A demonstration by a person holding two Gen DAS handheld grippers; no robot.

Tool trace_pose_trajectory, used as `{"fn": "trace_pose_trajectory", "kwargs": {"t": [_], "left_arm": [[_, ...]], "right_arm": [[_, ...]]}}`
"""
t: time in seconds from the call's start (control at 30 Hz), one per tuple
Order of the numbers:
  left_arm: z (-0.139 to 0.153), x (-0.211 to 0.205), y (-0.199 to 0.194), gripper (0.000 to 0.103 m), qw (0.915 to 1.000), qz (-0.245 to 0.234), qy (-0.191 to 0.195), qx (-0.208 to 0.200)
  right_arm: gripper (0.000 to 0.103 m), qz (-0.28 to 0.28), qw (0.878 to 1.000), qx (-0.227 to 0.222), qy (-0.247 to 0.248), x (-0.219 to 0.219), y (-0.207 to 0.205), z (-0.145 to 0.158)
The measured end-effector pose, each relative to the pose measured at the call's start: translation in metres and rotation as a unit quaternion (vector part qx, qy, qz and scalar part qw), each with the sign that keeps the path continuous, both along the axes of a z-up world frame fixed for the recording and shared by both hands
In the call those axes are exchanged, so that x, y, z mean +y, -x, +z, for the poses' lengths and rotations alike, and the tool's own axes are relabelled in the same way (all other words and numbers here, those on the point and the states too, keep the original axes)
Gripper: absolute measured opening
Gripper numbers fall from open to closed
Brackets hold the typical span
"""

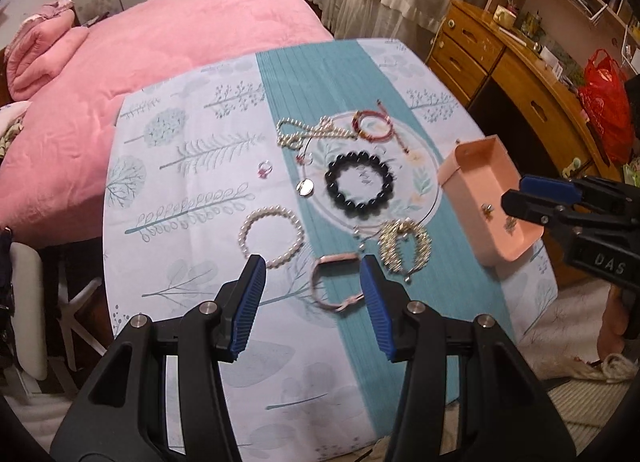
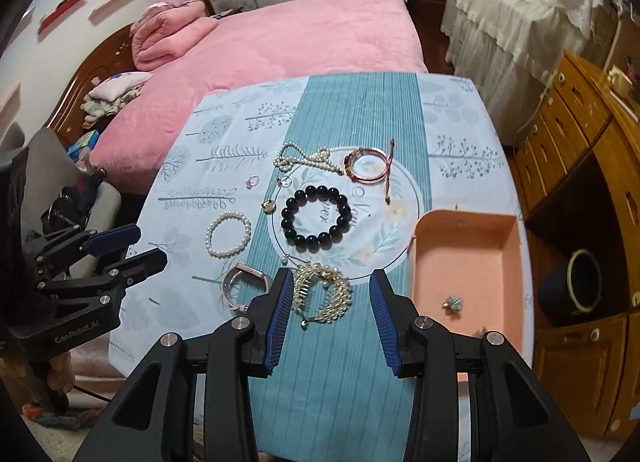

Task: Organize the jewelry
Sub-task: 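Move both open tools back over the remaining jewelry, then grasp the pink watch band with the left tool while the right tool grasps the gold leaf comb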

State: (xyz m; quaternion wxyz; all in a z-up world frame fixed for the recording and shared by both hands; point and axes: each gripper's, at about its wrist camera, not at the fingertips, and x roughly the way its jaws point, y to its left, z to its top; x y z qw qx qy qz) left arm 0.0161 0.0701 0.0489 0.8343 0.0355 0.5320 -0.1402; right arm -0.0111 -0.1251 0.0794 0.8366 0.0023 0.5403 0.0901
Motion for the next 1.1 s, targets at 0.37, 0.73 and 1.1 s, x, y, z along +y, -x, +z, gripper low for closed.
{"fn": "trace_pose_trajectory", "kwargs": {"t": [0.37, 0.73, 1.1], "left_arm": [[-0.05, 0.015, -0.014, 0.046, 0.9969, -0.055, 0.0, 0.056], [-0.096, -0.004, -0.026, 0.046, 0.9896, -0.096, 0.022, 0.105], [-0.132, -0.032, -0.039, 0.031, 0.9851, -0.107, 0.008, 0.134]], "right_arm": [[0.04, -0.049, 0.998, 0.041, 0.008, 0.017, 0.011, -0.041], [0.04, -0.097, 0.993, 0.066, -0.01, 0.019, 0.027, -0.082], [0.04, -0.118, 0.989, 0.074, -0.045, 0.023, 0.025, -0.114]]}}
